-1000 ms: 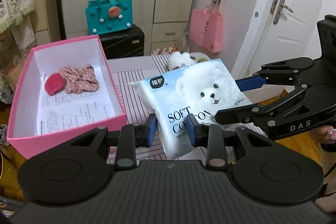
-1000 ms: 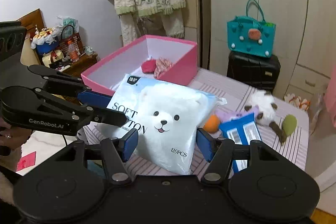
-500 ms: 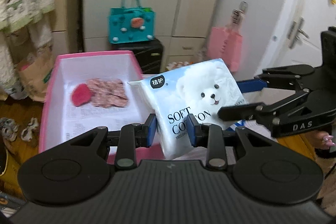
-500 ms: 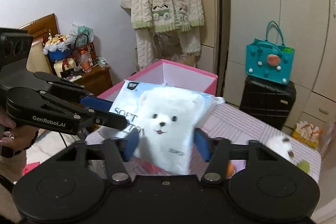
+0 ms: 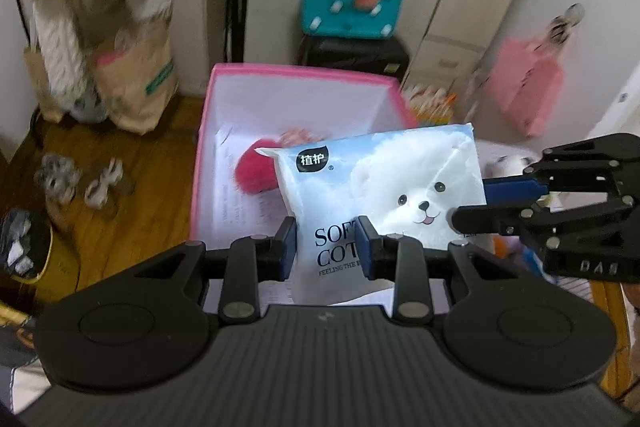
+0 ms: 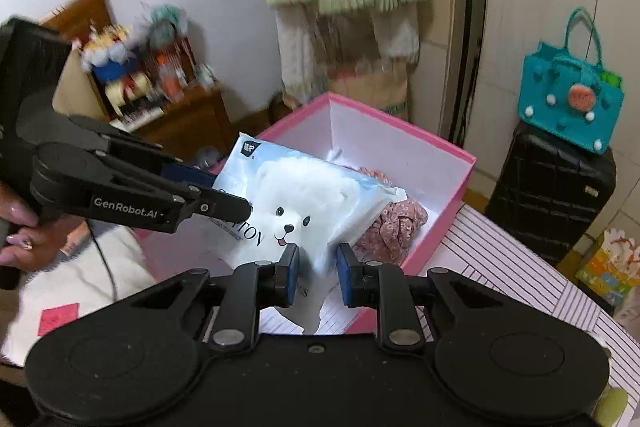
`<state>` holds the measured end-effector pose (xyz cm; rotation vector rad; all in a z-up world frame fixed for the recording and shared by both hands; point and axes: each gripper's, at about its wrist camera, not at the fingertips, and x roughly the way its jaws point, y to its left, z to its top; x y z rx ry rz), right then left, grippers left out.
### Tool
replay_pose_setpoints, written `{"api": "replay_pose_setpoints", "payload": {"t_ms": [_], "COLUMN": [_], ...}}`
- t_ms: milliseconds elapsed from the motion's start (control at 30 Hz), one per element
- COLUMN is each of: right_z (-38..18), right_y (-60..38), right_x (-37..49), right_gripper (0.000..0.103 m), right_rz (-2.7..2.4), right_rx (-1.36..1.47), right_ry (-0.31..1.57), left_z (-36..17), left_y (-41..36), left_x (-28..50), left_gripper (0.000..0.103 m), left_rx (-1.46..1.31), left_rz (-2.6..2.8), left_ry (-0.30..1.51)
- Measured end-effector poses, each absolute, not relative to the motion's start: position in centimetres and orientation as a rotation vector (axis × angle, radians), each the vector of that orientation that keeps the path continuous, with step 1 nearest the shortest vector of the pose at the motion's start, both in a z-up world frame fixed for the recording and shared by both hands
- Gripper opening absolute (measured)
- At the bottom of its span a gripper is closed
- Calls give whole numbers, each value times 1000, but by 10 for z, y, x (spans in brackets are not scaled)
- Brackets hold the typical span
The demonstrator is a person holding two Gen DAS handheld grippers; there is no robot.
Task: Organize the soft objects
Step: 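Lift the cotton pack with the left gripper and carry it over the box, then open the left gripper to drop the cotton pack into the box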
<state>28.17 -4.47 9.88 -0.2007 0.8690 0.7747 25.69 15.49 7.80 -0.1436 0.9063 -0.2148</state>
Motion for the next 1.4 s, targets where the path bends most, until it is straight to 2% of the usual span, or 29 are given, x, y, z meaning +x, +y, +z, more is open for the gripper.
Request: {"api": "replay_pose_setpoints", "payload": {"t_ms": [400,733,933,1000,1400], "right_z": [41,37,40,43,91], "right_y": [6,11,5,1,-51], "right_x": [337,340,343,340,303], "right_gripper": [27,28,29,30,33], "right_rz": [759,764,766,767,810], "right_rx": [-387,-410,-350,-331,-139], "right_ry": [1097,1150,1143,1135,1008], "left_z": [36,30,37,43,82], "left_y": [151,137,137,140,140], "left_x": [337,329,320,314,260], "left_gripper": [30,30,49,52,54], "left_rx": [62,176,243,228,118], "left_rz": [-259,-261,-220,-231,-274], "left_ry": [1186,1197,1083,1059,889]}}
